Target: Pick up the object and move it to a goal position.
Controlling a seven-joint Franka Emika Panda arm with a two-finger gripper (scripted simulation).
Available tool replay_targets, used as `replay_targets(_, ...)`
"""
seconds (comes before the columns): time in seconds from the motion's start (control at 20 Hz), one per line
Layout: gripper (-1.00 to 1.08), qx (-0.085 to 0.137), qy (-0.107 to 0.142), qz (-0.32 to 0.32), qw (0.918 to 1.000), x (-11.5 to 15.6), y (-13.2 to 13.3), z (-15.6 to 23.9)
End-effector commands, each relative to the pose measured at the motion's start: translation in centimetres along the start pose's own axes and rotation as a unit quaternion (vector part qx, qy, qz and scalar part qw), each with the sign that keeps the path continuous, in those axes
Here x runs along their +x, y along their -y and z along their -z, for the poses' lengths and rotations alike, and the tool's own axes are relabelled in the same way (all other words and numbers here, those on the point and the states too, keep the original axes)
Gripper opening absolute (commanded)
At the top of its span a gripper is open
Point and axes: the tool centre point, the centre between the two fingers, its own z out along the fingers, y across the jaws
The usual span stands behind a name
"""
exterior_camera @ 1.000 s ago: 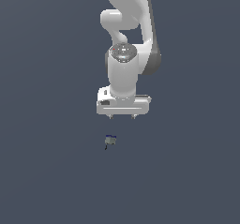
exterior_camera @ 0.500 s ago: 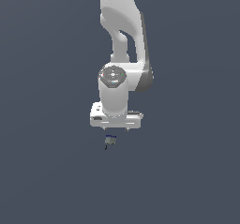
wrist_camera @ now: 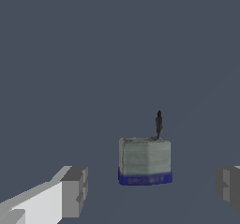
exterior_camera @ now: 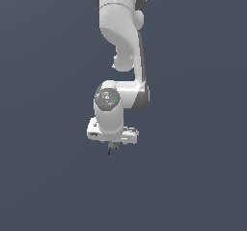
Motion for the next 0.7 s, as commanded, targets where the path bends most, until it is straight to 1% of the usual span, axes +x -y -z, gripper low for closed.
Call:
replay_targets(0.0, 1.00, 0.000, 0.000, -0.003, 1.0000, 0.3, -0.3, -0.6)
replay_targets(0.4, 1.00, 0.000, 0.001, -0.004, 1.0000, 0.4, -0.4, -1.2)
replay_targets(0.65, 1.00, 0.000, 0.001, -0.004, 1.0000, 0.3, -0.4, -3.3)
